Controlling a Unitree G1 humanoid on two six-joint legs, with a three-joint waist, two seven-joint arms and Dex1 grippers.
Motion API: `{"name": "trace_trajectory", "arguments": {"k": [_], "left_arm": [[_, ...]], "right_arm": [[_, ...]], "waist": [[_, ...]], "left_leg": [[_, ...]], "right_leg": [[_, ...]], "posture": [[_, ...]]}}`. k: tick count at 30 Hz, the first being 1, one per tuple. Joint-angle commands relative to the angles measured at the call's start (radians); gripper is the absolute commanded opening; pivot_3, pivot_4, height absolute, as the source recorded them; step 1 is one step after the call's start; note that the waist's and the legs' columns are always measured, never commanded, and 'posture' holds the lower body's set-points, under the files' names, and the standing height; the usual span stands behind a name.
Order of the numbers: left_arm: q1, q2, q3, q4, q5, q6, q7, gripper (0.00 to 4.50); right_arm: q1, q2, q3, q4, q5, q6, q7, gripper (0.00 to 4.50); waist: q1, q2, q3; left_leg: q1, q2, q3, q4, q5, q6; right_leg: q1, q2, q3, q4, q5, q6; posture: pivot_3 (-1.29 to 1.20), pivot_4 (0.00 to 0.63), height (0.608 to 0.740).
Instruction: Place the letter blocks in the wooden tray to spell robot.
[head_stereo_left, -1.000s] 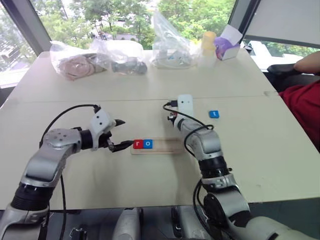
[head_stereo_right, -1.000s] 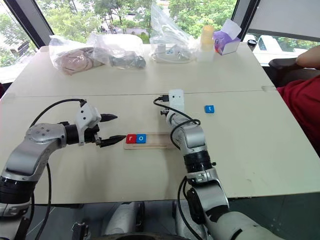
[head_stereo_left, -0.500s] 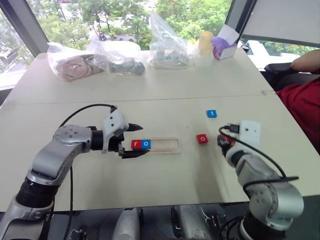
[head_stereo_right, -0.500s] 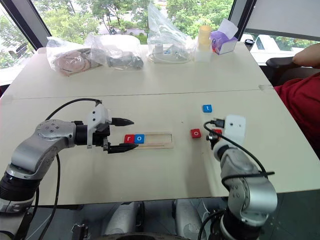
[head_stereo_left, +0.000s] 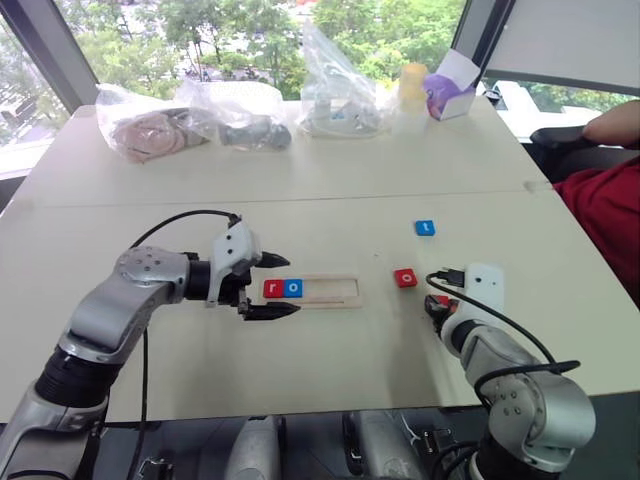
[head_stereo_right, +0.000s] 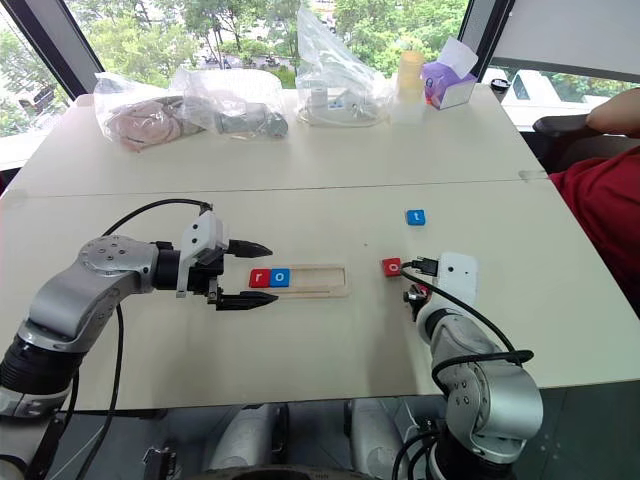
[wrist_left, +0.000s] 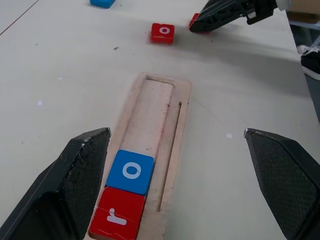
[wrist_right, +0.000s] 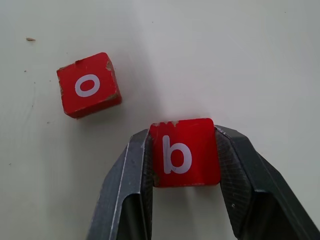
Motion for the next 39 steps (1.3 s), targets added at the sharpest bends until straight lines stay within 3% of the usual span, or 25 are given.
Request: {"name": "trace_trajectory", "arguments": {"k": [1, 4, 5, 7, 9, 12, 16, 19, 27, 39], "left_arm": [[0.0, 0.004, -0.002, -0.014, 0.01, -0.027, -0.001, 4.5], [0.009, 0.014, 0.011, -0.018, 0.004, -0.024, -0.004, 4.5], [0.011, 0.018, 0.016, -0.017, 0.001, -0.025, -0.007, 4.5], [0.01, 0.03, 0.032, -0.009, -0.007, -0.022, -0.016, 4.5], [0.002, 0.052, 0.047, 0.001, -0.017, -0.018, -0.035, 4.5], [-0.012, 0.073, 0.058, 0.002, -0.04, -0.003, -0.061, 4.5], [-0.053, 0.096, 0.053, -0.02, -0.082, 0.028, -0.12, 4.5], [-0.081, 0.111, 0.032, -0.055, -0.106, 0.041, -0.163, 4.5], [-0.073, 0.16, 0.024, -0.091, -0.092, 0.049, -0.194, 4.5], [-0.046, 0.2, 0.027, -0.075, -0.057, 0.018, -0.19, 4.5]], "right_arm": [[0.001, 0.028, 0.029, 0.029, 0.006, -0.01, 0.015, 2.65], [-0.017, -0.013, -0.004, 0.01, 0.016, -0.039, 0.052, 4.18], [-0.021, -0.026, -0.01, 0.002, 0.021, -0.049, 0.066, 4.43], [-0.012, -0.162, 0.027, -0.02, 0.015, -0.135, 0.123, 4.43], [-0.007, -0.286, 0.003, -0.023, 0.086, -0.22, 0.27, 4.43], [0.029, -0.395, -0.058, 0.009, 0.197, -0.286, 0.452, 4.43], [0.182, -0.692, -0.091, 0.171, 0.25, -0.582, 0.833, 4.43], [0.214, -0.824, -0.105, 0.386, 0.234, -0.844, 1.031, 4.43], [0.162, -0.955, 0.039, 0.668, 0.086, -1.276, 1.19, 4.43], [-0.02, -0.931, 0.171, 0.947, 0.058, -1.412, 1.252, 4.43]], "waist": [[0.0, 0.0, 0.0], [0.0, 0.0, 0.0], [0.0, 0.0, 0.0], [0.001, 0.0, 0.0], [0.002, 0.0, 0.0], [0.002, 0.0, 0.0], [0.009, -0.001, 0.002], [0.007, -0.002, 0.002], [0.003, -0.002, 0.002], [0.015, -0.001, 0.003]], "left_leg": [[0.0, 0.0, 0.0, 0.0, 0.0, 0.0], [0.0, 0.0, 0.0, 0.001, 0.0, 0.0], [0.0, 0.0, 0.0, 0.001, 0.0, 0.0], [0.0, 0.0, 0.0, 0.001, 0.0, 0.0], [-0.001, 0.0, 0.0, 0.001, 0.0, 0.0], [-0.001, -0.001, 0.0, 0.0, 0.0, 0.0], [-0.001, -0.001, 0.002, -0.001, 0.0, 0.0], [0.0, -0.001, 0.004, 0.0, -0.001, 0.001], [0.003, -0.001, 0.005, 0.001, -0.001, 0.001], [0.003, -0.001, 0.005, 0.002, -0.001, 0.001]], "right_leg": [[0.0, 0.0, 0.0, 0.0, 0.0, 0.0], [0.001, 0.0, 0.0, 0.0, -0.001, -0.001], [0.001, 0.0, 0.0, 0.0, -0.001, -0.001], [0.001, 0.0, 0.0, 0.0, -0.001, -0.001], [0.0, -0.002, 0.0, -0.001, -0.001, 0.0], [0.001, -0.001, 0.0, -0.003, -0.001, 0.0], [0.003, 0.0, -0.001, -0.004, -0.001, 0.003], [0.006, -0.001, -0.001, -0.009, -0.002, 0.002], [0.01, 0.0, 0.0, -0.011, 0.0, 0.002], [0.01, 0.0, 0.0, -0.011, 0.0, 0.003]], "posture": [[0.0, 0.15, 0.74], [0.0, 0.15, 0.74], [0.0, 0.15, 0.74], [0.0, 0.15, 0.74], [0.0, 0.15, 0.74], [0.0, 0.15, 0.74], [0.0, 0.15, 0.74], [0.0, 0.15, 0.74], [0.0, 0.15, 0.74], [0.0, 0.15, 0.74]]}}
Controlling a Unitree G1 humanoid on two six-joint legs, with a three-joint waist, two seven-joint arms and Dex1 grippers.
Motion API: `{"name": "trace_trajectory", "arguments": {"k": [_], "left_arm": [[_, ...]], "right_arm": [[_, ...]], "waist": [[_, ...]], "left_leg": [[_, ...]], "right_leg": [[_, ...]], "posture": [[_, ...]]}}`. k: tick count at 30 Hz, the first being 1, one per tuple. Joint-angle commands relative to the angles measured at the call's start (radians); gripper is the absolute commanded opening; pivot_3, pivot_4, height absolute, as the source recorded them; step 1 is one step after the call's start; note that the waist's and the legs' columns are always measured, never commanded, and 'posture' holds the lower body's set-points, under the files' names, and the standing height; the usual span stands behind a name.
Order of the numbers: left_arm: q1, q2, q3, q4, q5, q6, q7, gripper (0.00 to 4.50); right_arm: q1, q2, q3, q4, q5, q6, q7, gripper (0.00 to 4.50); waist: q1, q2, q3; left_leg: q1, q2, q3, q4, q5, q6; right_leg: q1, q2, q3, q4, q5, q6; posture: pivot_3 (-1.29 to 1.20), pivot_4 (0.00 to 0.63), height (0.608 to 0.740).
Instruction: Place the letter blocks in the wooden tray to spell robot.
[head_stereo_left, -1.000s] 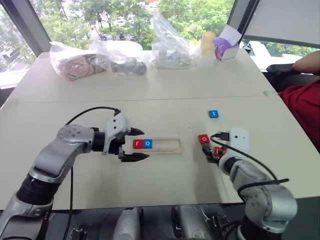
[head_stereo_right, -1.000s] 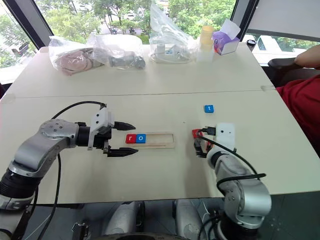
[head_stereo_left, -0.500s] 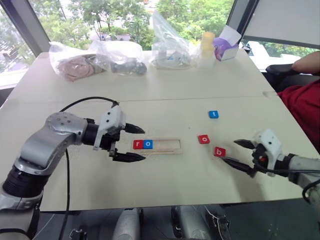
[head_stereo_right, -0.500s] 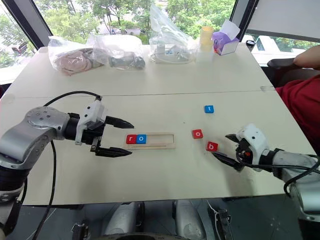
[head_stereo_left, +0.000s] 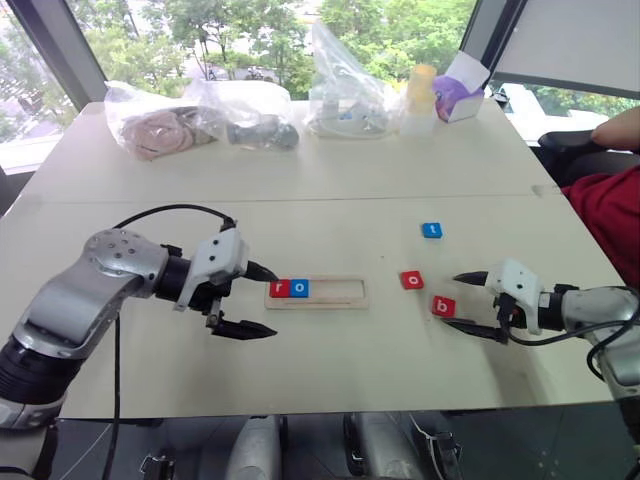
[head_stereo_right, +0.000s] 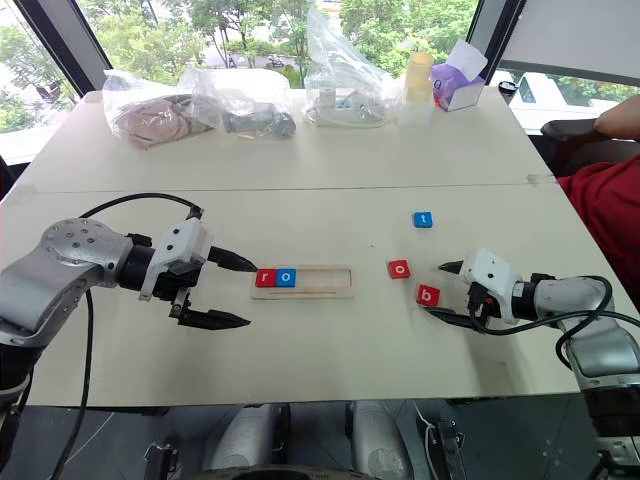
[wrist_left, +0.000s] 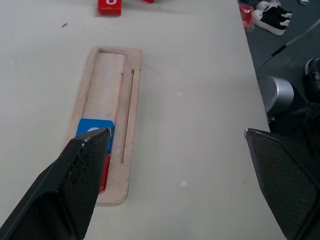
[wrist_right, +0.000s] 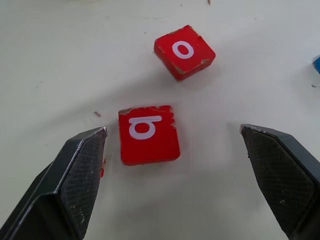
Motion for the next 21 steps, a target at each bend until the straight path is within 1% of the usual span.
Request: {"name": "trace_trajectory", "arguments": {"k": [1, 5, 6, 8, 10, 12, 13, 16, 18, 21], "left_arm": [[-0.008, 0.009, 0.034, -0.004, -0.007, -0.001, 0.013, 4.5], [-0.002, 0.006, 0.029, 0.005, 0.001, -0.009, 0.022, 4.5], [0.001, 0.007, 0.029, 0.007, 0.002, -0.011, 0.024, 4.5], [0.007, 0.009, 0.033, 0.011, 0.003, -0.013, 0.025, 4.5], [0.012, 0.014, 0.04, 0.018, 0.005, -0.017, 0.025, 4.5], [0.016, 0.02, 0.046, 0.026, 0.007, -0.022, 0.022, 4.5], [0.019, 0.022, 0.049, 0.036, 0.009, -0.025, 0.022, 4.5], [0.033, 0.019, 0.049, 0.072, 0.019, -0.037, 0.027, 4.5], [0.056, 0.023, 0.046, 0.115, 0.049, -0.065, 0.041, 4.5], [0.074, 0.033, 0.09, 0.158, 0.062, -0.073, 0.073, 4.5]], "right_arm": [[-0.023, 0.013, 0.017, 0.052, -0.008, -0.051, 0.012, 4.43], [-0.036, 0.036, 0.047, 0.092, -0.017, -0.088, 0.014, 4.43], [-0.036, 0.038, 0.054, 0.097, -0.023, -0.097, 0.016, 4.21], [-0.031, 0.045, 0.059, 0.093, -0.019, -0.098, 0.021, 3.61], [-0.022, 0.044, 0.063, 0.083, -0.014, -0.094, 0.03, 2.64], [-0.016, 0.041, 0.061, 0.069, -0.012, -0.08, 0.027, 1.57], [-0.013, 0.031, 0.068, 0.062, -0.025, -0.064, 0.025, 1.17], [-0.026, 0.025, 0.084, 0.036, -0.039, -0.026, 0.013, 1.19], [-0.087, 0.051, 0.084, -0.038, 0.023, 0.076, 0.006, 1.19], [-0.215, 0.106, 0.123, -0.171, 0.108, 0.248, 0.003, 1.19]], "waist": [[0.006, 0.0, 0.0], [0.009, 0.0, 0.0], [0.009, 0.0, 0.0], [0.008, 0.0, 0.0], [0.009, 0.0, 0.0], [0.009, 0.0, 0.0], [0.009, 0.0, 0.0], [0.012, 0.0, 0.0], [0.009, 0.0, 0.0], [-0.006, 0.0, 0.0]], "left_leg": [[0.0, 0.0, 0.0, 0.0, 0.0, 0.0], [0.001, 0.0, 0.0, 0.0, 0.0, 0.0], [0.002, 0.0, 0.0, 0.0, 0.0, 0.0], [0.003, 0.0, 0.0, 0.0, 0.0, 0.0], [0.004, 0.001, 0.0, 0.0, 0.0, 0.0], [0.004, 0.001, 0.0, 0.001, 0.0, 0.0], [0.005, 0.001, 0.001, 0.001, 0.0, 0.0], [0.007, 0.001, 0.001, 0.001, 0.0, 0.0], [0.008, 0.001, 0.001, 0.001, 0.0, 0.0], [0.01, 0.002, 0.0, 0.0, 0.0, 0.0]], "right_leg": [[0.0, 0.0, 0.0, 0.0, 0.0, 0.0], [0.001, 0.001, 0.0, 0.0, 0.0, 0.0], [0.001, 0.001, 0.0, 0.001, 0.0, 0.0], [0.002, 0.001, 0.0, 0.001, 0.0, 0.0], [0.003, 0.001, 0.0, 0.001, 0.0, -0.001], [0.003, 0.001, 0.0, 0.001, 0.0, -0.001], [0.004, 0.001, 0.0, 0.001, 0.0, -0.002], [0.005, 0.0, 0.0, 0.001, -0.001, -0.003], [0.007, 0.0, 0.0, 0.001, -0.001, -0.003], [0.006, 0.001, 0.002, 0.004, 0.0, -0.004]], "posture": [[0.0, 0.15, 0.74], [0.0, 0.15, 0.74], [0.0, 0.15, 0.74], [0.0, 0.15, 0.74], [0.0, 0.15, 0.74], [0.0, 0.15, 0.74], [0.0, 0.15, 0.74], [0.0, 0.15, 0.74], [0.0, 0.15, 0.74], [0.0, 0.15, 0.74]]}}
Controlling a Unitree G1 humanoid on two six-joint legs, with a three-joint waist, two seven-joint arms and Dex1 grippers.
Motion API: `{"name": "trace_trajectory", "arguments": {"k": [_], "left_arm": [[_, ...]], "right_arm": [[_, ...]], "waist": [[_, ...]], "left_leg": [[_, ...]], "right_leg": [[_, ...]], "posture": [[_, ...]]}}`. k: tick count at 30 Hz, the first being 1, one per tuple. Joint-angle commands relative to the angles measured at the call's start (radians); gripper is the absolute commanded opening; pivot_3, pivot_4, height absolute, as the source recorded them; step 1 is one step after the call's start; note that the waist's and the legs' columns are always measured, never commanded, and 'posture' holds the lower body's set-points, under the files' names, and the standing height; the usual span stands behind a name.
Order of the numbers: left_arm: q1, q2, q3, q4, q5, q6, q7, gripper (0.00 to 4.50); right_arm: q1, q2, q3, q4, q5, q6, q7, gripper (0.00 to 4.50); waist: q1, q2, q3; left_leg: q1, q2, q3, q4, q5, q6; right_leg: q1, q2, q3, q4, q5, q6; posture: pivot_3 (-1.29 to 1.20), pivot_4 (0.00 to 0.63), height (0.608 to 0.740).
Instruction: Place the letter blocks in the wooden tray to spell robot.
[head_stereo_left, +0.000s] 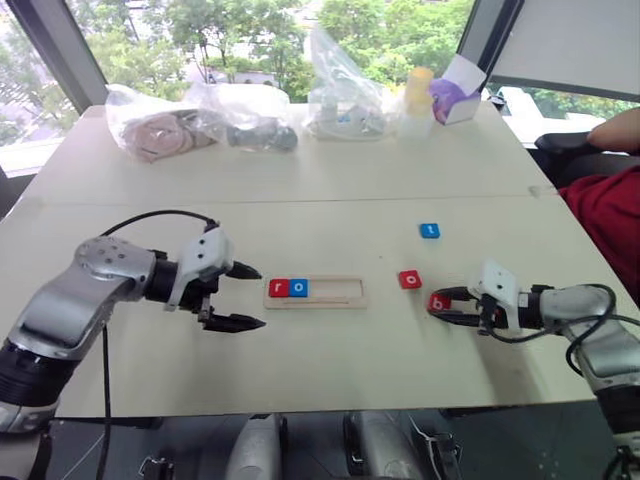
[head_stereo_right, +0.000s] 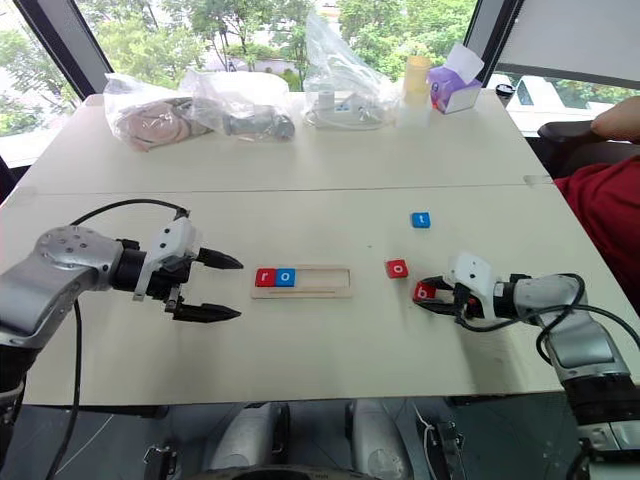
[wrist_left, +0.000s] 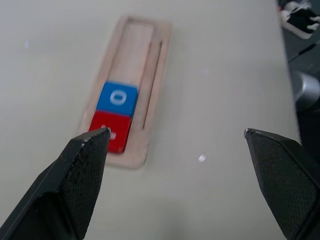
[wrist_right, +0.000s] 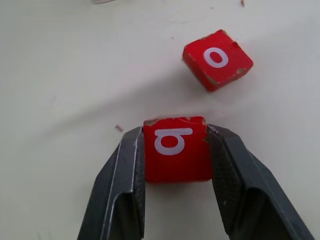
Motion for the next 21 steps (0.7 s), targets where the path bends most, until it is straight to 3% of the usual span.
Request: {"name": "trace_trajectory", "arguments": {"k": [1, 5, 11, 21], "left_arm": [[0.004, 0.023, 0.082, 0.027, 0.011, -0.023, 0.035, 4.5], [0.061, 0.037, 0.138, -0.003, -0.004, -0.006, 0.067, 4.5], [0.122, 0.031, 0.182, -0.109, -0.043, 0.048, 0.114, 4.5], [0.17, 0.023, 0.219, -0.222, -0.108, 0.128, 0.184, 4.5]], "right_arm": [[-0.138, 0.052, 0.043, -0.17, 0.095, 0.165, -0.008, 1.19], [-0.283, 0.164, 0.175, -0.177, 0.088, 0.219, 0.012, 1.19], [-0.422, 0.327, 0.326, 0.047, -0.021, 0.085, 0.033, 1.19], [-0.491, 0.412, 0.383, 0.24, -0.106, -0.045, 0.066, 1.19]], "waist": [[-0.01, 0.0, 0.0], [-0.01, 0.0, 0.0], [0.002, 0.0, 0.0], [0.015, 0.0, 0.0]], "left_leg": [[0.0, 0.0, -0.001, 0.0, 0.0, 0.0], [0.0, 0.0, -0.002, -0.001, 0.0, 0.0], [-0.007, 0.0, -0.003, 0.0, 0.0, 0.0], [-0.01, -0.001, -0.004, 0.001, 0.0, 0.0]], "right_leg": [[-0.001, 0.0, 0.0, 0.001, 0.0, 0.0], [-0.002, 0.0, -0.001, 0.003, 0.001, 0.003], [-0.006, -0.002, -0.002, 0.002, 0.001, 0.004], [-0.008, -0.002, -0.002, 0.002, 0.002, 0.005]], "posture": [[0.0, 0.15, 0.74], [0.0, 0.15, 0.74], [0.0, 0.15, 0.74], [0.0, 0.15, 0.74]]}}
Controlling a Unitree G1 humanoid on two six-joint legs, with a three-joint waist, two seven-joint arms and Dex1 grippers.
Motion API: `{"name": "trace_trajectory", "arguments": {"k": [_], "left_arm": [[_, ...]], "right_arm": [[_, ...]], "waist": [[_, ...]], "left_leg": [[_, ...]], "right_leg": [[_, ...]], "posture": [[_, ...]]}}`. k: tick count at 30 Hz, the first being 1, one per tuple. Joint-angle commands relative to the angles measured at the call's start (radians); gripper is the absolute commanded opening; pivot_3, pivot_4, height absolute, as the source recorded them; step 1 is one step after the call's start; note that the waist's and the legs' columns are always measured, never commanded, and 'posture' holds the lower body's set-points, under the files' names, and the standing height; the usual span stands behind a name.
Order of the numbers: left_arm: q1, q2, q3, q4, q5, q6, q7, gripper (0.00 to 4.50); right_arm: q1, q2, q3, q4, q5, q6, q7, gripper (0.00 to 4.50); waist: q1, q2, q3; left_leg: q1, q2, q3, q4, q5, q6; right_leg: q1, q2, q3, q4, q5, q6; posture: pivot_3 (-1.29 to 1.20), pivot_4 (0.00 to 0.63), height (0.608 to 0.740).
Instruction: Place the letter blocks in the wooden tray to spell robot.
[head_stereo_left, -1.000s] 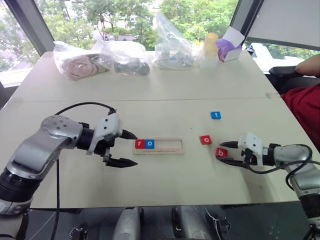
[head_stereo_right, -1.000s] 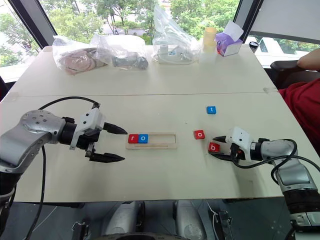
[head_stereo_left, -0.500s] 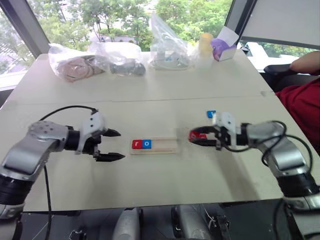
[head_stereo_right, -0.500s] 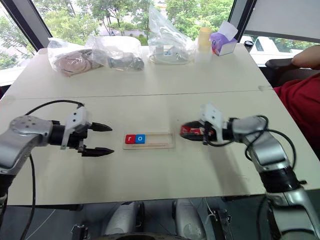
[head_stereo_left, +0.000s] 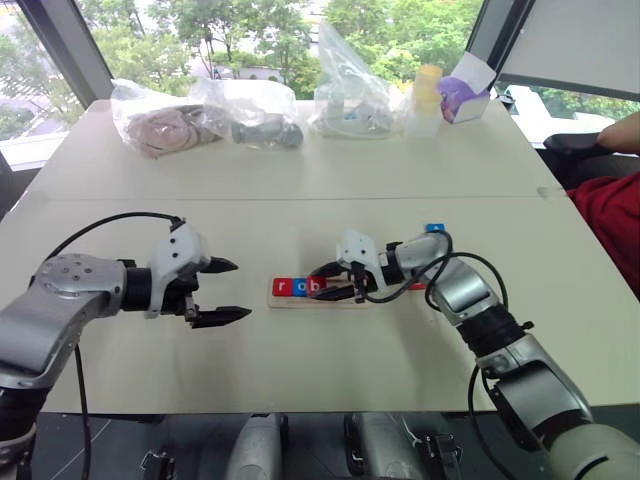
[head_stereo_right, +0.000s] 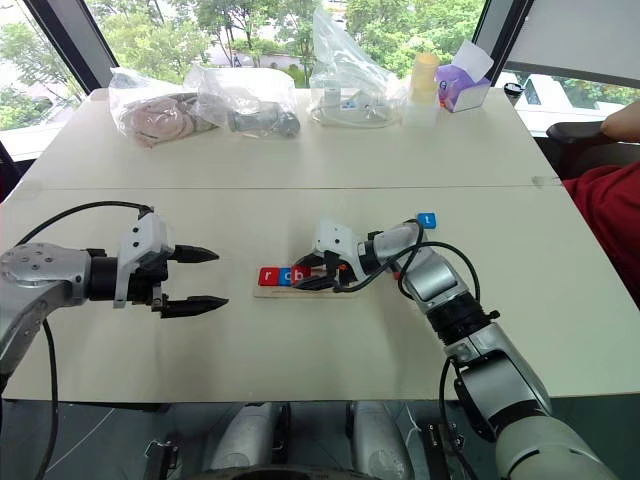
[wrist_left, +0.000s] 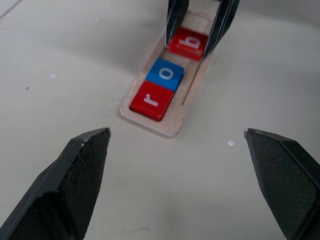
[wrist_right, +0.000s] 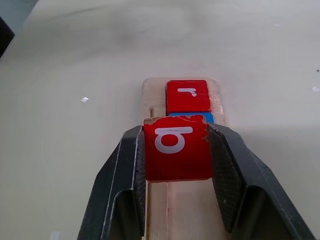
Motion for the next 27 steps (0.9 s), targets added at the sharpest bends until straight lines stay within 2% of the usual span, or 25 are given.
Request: {"name": "trace_trajectory", "arguments": {"k": [1, 12, 26, 27], "left_arm": [[0.017, 0.001, 0.027, -0.036, -0.021, 0.01, 0.013, 4.5], [-0.003, -0.015, -0.001, -0.025, -0.016, 0.0, 0.041, 4.5], [-0.01, -0.023, -0.018, -0.012, 0.011, -0.02, 0.047, 4.5], [-0.01, -0.023, -0.019, -0.01, 0.013, -0.022, 0.048, 4.5]], "right_arm": [[-0.032, 0.009, -0.006, 0.029, -0.02, -0.043, 0.008, 1.19], [-0.056, 0.008, -0.023, 0.103, -0.058, -0.085, -0.005, 1.19], [-0.045, 0.034, -0.018, 0.098, -0.073, -0.083, -0.021, 1.19], [-0.044, 0.036, -0.018, 0.098, -0.076, -0.08, -0.023, 1.69]], "waist": [[0.0, 0.0, 0.0], [-0.001, 0.0, 0.0], [-0.001, 0.0, 0.0], [-0.001, 0.0, 0.0]], "left_leg": [[0.0, 0.0, 0.0, 0.0, 0.0, 0.0], [0.0, 0.0, 0.0, 0.0, 0.0, 0.0], [0.0, 0.0, 0.0, 0.0, 0.0, 0.0], [0.0, 0.0, 0.0, 0.0, 0.0, 0.0]], "right_leg": [[0.0, 0.0, 0.0, 0.0, 0.0, 0.0], [0.0, 0.001, 0.0, 0.001, 0.0, 0.0], [0.0, 0.001, 0.0, 0.001, 0.0, 0.0], [0.0, 0.001, 0.0, 0.001, 0.0, 0.0]], "posture": [[0.0, 0.15, 0.74], [0.0, 0.15, 0.74], [0.0, 0.15, 0.74], [0.0, 0.15, 0.74]]}}
